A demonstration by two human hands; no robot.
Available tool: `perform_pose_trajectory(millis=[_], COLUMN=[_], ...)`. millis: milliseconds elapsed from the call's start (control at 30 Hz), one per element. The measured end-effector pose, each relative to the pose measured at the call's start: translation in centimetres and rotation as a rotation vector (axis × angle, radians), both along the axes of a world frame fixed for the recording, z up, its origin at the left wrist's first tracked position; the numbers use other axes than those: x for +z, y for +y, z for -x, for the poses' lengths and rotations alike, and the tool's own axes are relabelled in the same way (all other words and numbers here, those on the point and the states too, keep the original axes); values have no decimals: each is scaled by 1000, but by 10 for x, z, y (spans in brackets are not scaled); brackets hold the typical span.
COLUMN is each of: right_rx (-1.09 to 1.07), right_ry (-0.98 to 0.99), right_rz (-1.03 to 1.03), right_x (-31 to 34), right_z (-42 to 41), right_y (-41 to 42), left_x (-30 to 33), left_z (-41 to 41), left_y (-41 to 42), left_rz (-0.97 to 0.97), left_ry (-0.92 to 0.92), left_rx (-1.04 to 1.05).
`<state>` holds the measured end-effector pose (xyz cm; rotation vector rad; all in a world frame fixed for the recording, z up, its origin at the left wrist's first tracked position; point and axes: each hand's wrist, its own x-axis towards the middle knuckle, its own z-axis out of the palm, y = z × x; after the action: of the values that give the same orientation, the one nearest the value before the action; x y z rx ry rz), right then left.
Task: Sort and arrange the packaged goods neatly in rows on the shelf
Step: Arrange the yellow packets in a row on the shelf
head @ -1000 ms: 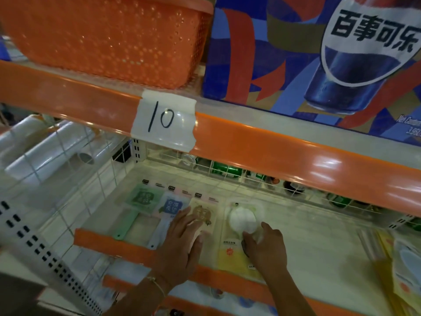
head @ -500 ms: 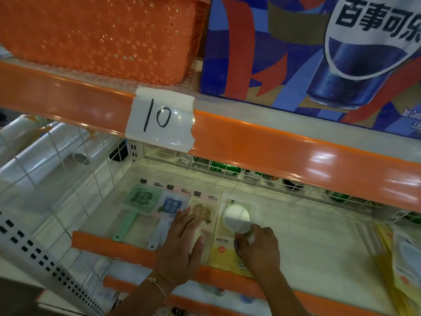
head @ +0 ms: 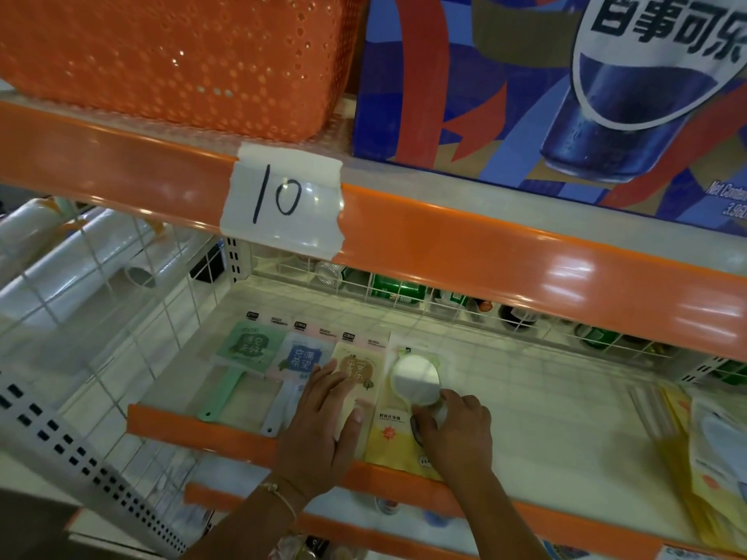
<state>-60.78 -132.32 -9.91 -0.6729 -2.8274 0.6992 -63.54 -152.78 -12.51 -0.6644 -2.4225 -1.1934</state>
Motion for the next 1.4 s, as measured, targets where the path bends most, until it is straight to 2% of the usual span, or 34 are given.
perform_pose_trajectory(millis=[233, 400, 533, 733, 933, 1033, 1100, 1267, 1333, 1400], right_rx=[-27, -99, -146, -294, -465, -557, -611, -611, -564, -532], right_ry=[62, 122, 166, 258, 333, 359, 293, -61, -108, -73], right_rz=[-61, 20, 14, -33, -66, -43, 4, 84, 77, 163], right_x=[3, 12, 23, 46, 56, 59, 58, 48, 47, 47], right_z=[-11, -27, -47, -94, -139, -156, -166, -171, -171, -172], right_y=[9, 37, 75, 153, 246, 279, 298, 320, 326, 334], left_x=[6, 26, 42, 57, 75, 82, 86, 81, 80, 81], left_z=[-1, -9, -21, -41, -67, -77, -85, -100, -107, -112], left_y=[-1, 24, 74, 169, 260, 298, 322, 362, 375, 384], left_rz=[-28, -52, -54, 11, 167, 219, 269, 343, 355, 365], left_ry=[-63, 23, 55, -47, -210, -234, -257, -264, -255, -231], left_rx=[-27, -31, -100, -194, -294, -349, -380, -401, -399, -388])
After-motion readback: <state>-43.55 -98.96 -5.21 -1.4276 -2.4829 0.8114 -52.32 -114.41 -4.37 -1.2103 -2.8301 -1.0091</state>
